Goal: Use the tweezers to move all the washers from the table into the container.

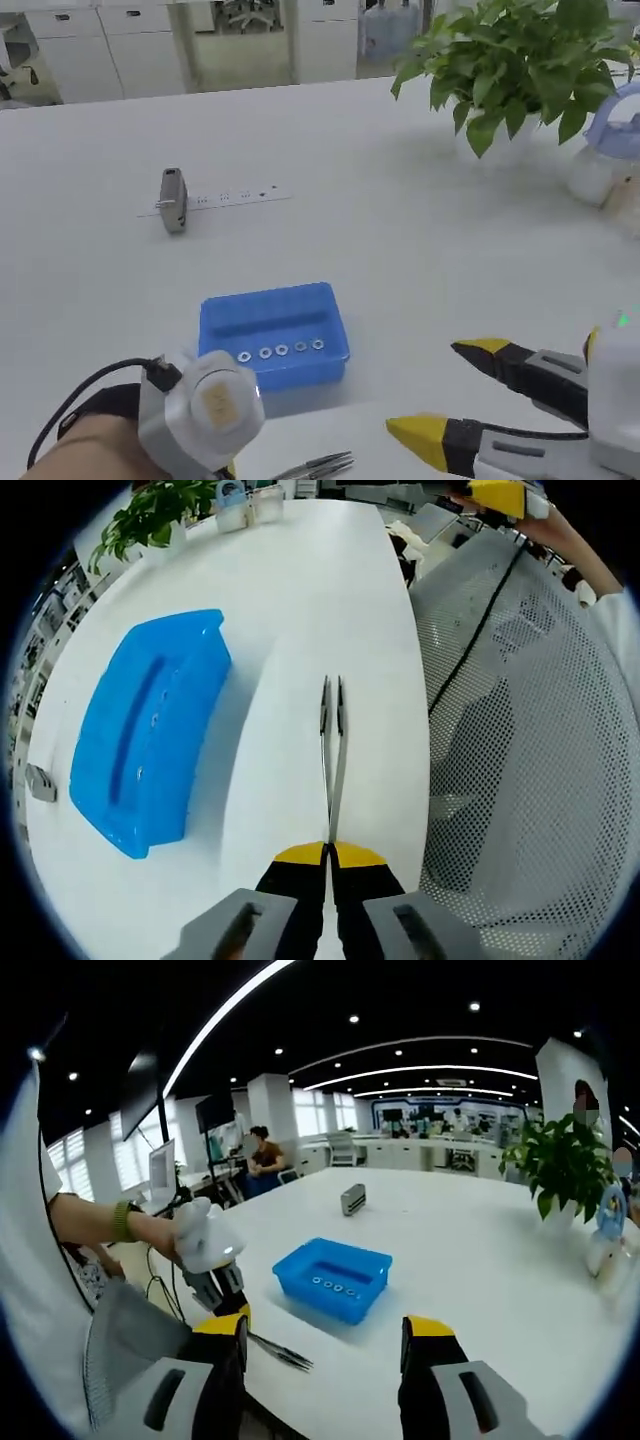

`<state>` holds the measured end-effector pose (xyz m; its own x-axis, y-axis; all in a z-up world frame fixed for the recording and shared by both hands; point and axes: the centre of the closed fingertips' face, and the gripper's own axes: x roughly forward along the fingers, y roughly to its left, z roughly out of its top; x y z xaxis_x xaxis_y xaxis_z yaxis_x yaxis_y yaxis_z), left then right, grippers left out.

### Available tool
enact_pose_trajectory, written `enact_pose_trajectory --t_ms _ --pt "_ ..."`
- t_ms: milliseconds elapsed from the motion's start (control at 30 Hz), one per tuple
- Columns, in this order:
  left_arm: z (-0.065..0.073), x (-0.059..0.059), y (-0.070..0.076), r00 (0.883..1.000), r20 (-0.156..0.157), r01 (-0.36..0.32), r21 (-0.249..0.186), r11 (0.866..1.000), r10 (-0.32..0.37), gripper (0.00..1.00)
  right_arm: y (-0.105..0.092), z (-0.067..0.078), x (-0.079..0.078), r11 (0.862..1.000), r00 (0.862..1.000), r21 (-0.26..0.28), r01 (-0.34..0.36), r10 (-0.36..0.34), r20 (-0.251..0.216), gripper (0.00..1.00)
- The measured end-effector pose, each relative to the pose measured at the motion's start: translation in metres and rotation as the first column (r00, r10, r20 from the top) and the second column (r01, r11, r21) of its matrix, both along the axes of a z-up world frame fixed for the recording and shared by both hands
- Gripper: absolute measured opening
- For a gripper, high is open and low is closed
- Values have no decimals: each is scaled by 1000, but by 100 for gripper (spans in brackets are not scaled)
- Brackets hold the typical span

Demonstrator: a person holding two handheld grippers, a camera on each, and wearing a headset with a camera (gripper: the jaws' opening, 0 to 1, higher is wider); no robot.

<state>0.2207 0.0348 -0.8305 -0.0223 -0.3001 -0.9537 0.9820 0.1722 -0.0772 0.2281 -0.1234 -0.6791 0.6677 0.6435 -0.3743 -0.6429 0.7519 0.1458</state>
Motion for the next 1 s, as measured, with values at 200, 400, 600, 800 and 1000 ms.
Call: enact_pose_trajectory --t_ms 200,400,600,800,1000 --pt "1 2 2 997 37 -61 -19 998 61 0 -3 -4 -7 1000 1000 28 -5 5 -23 59" --pt "23 -1 15 961 18 -271 -161 949 277 19 -1 -3 2 1000 1000 1 -7 7 1 60" --pt "68 1 33 813 -54 -535 -464 706 580 47 -2 -12 13 1000 1000 -6 -28 28 -13 61" --pt "109 9 63 646 -18 -574 -672 469 764 72 1 -18 28 999 999 -15 -38 38 -21 65" --pt "133 13 84 495 -8 -566 -762 316 869 93 7 -18 33 999 998 6 -54 54 -14 67"
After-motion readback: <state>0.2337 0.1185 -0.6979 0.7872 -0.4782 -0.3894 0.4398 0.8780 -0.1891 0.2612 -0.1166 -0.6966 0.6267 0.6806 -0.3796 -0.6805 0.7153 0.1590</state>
